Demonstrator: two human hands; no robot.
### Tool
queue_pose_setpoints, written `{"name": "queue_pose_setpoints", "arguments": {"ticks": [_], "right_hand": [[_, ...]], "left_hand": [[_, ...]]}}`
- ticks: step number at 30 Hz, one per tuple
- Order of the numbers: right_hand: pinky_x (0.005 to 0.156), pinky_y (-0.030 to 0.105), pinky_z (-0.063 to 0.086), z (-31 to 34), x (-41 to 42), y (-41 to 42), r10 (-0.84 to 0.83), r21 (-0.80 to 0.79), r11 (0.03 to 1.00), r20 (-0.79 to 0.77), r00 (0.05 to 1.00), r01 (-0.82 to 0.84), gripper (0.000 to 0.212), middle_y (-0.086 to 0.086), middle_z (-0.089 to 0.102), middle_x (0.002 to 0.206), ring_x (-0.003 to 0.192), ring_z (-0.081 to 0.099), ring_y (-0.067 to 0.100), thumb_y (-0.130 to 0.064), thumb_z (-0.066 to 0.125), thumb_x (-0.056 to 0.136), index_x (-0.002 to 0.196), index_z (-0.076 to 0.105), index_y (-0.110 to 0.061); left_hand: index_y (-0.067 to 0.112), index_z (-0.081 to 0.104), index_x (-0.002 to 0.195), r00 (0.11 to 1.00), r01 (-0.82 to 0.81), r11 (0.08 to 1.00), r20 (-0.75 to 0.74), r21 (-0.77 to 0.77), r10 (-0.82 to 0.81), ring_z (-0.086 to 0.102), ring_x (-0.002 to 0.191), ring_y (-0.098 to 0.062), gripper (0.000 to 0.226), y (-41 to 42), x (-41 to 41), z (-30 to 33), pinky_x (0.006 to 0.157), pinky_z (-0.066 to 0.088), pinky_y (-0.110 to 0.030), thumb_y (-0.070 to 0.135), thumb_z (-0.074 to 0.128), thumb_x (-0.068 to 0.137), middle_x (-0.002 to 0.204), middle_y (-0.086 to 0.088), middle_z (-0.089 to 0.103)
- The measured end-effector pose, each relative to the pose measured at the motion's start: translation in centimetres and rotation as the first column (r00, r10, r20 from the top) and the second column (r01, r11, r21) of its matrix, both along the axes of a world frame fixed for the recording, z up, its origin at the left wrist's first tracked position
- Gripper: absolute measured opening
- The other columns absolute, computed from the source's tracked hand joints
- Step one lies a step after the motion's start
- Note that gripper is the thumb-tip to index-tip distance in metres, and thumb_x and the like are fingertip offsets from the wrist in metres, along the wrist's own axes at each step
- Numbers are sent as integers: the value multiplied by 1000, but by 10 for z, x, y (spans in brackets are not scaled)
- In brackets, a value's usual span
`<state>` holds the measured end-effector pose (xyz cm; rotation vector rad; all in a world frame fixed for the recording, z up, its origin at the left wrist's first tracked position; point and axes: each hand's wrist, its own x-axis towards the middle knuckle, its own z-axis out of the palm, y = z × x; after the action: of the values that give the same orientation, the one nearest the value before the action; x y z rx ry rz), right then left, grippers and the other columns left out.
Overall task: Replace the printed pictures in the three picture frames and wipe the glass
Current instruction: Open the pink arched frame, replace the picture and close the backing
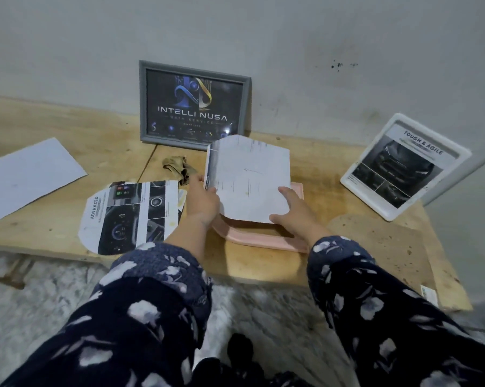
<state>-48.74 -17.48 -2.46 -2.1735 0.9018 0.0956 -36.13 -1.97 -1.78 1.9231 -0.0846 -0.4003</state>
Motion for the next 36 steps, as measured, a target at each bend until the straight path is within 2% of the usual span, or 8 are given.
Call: {"name": "queue_pose_setpoints", "arguments": {"ticks": [4,8,13,16,19,23,29,36], "right_hand": [[110,38,35,17,49,17,95,-5,995,69,993,-95,77,2,30,151,134,37,23,-17,68,83,147,28,-31],[109,41,36,24,104,52,297,-99,951,44,954,-292,78,6,33,145,128,43,27,-21,68,84,148,26,-29],[108,42,36,23,158,116,536,-201,825,-20,844,-528,80,8,31,147,132,38,29,-30,65,83,150,21,-30],[107,47,34,16,183,157,628,-233,747,-62,776,-623,79,11,24,150,135,32,32,-32,62,86,151,17,-28],[104,49,36,15,215,201,683,-321,666,-101,724,-673,75,12,28,145,130,35,34,-32,59,89,151,17,-28],[100,46,35,13,245,243,703,-412,604,-128,700,-682,72,11,32,139,124,40,32,-32,57,90,150,17,-27],[98,44,33,-4,314,312,690,-435,592,-161,705,-679,68,11,33,140,124,38,33,-32,55,91,149,19,-24],[101,44,32,-31,375,348,637,-414,647,-169,752,-640,63,11,36,141,127,37,32,-32,54,92,147,25,-22]], "left_hand": [[12,34,134,987,-159,987,1,-11,159,49,95,-22,36,33,26,9,81,43,-34,3,40,100,118,-10,52],[13,35,131,947,-320,947,32,-20,320,52,97,-24,34,81,48,18,84,48,-39,3,41,99,113,-6,50],[12,39,126,857,-513,855,94,74,507,52,87,-26,28,162,54,16,74,42,-32,10,47,98,104,-6,50],[18,45,117,826,-563,801,164,202,540,60,84,-29,20,213,59,10,76,51,-38,19,50,98,98,-7,61],[26,48,107,795,-606,755,190,249,575,64,84,-30,11,261,73,7,79,54,-46,24,51,97,95,-7,66],[22,50,119,774,-632,731,188,256,604,63,88,-31,22,298,94,5,79,55,-48,23,51,97,100,-8,65],[15,46,136,809,-586,760,153,279,568,60,101,-29,41,362,166,-11,88,51,-46,19,54,97,115,-7,59],[14,37,145,864,-502,803,142,322,483,52,121,-29,56,397,231,-41,98,46,-48,13,59,93,136,-9,51]]}}
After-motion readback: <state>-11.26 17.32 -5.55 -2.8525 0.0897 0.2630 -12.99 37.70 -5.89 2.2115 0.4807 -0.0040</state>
